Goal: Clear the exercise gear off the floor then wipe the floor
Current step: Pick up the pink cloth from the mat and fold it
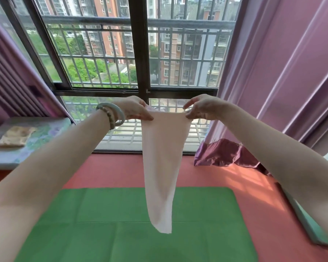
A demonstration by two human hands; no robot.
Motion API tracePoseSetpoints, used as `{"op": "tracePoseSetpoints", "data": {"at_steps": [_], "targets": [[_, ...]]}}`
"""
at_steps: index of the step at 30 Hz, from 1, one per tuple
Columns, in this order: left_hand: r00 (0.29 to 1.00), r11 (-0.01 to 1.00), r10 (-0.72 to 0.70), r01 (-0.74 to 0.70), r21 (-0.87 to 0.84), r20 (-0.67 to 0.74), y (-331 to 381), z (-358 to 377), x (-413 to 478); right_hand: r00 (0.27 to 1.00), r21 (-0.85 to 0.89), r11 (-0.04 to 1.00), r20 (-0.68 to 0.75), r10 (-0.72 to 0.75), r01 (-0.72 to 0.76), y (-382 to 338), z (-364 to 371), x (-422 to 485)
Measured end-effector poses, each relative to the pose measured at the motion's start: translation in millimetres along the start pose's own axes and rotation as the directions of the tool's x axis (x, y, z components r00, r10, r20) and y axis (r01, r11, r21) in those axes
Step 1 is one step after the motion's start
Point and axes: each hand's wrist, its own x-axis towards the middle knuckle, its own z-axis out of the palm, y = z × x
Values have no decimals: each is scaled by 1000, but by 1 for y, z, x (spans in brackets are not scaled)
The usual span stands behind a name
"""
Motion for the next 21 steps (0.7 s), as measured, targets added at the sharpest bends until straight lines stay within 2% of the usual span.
{"op": "tracePoseSetpoints", "data": {"at_steps": [2, 5, 6, 11, 13, 16, 19, 21], "targets": [[999, 998, -40, 41, 52, -23, -4, 0, -2, 1000, -61, 998, -27, 4, -5, 2, 7, -1], [994, 976, -95, 103, 190, -52, -10, -3, -7, 1000, -104, 995, 12, 11, -10, 3, 13, -2], [992, 976, -109, 118, 183, -57, -11, -3, -9, 999, -96, 995, 28, 22, -19, 3, 14, -3], [992, 989, -103, 94, -115, -75, -8, 0, -20, 989, 90, 991, 123, 85, -96, 2, 22, -11], [993, 984, -111, 105, -144, -33, -6, 1, -24, 982, 117, 986, 164, 96, -116, 2, 23, -12], [993, 994, -112, 112, -2, 36, -4, 6, -32, 961, 77, 987, 248, 118, -141, 2, 21, -14], [997, 968, -78, 74, 238, 5, -7, 15, -32, 946, -60, 990, 292, 138, -125, 3, 24, -17], [998, 927, -64, 69, 368, -25, -7, 23, -30, 955, -153, 982, 258, 145, -108, 4, 29, -19]]}}
